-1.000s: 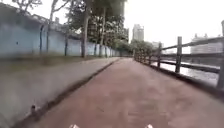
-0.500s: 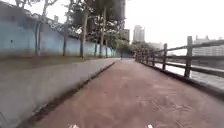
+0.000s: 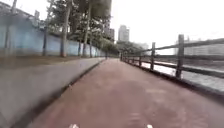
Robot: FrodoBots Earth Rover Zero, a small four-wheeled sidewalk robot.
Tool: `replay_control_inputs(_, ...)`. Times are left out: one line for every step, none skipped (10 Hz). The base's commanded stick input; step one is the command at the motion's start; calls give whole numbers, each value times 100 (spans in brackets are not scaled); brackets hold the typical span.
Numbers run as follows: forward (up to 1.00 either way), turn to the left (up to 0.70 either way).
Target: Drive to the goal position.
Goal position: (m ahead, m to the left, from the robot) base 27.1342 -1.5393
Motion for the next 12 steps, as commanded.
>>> replay_control_inputs(100, 0)
replay_control_inputs(100, 0)
replay_control_inputs(100, 0)
replay_control_inputs(100, 0)
replay_control_inputs(100, 0)
replay_control_inputs(100, 0)
replay_control_inputs(100, 0)
replay_control_inputs(100, 0)
replay_control_inputs(100, -7)
replay_control_inputs(100, -40)
replay_control_inputs(100, -40)
replay_control_inputs(100, -40)
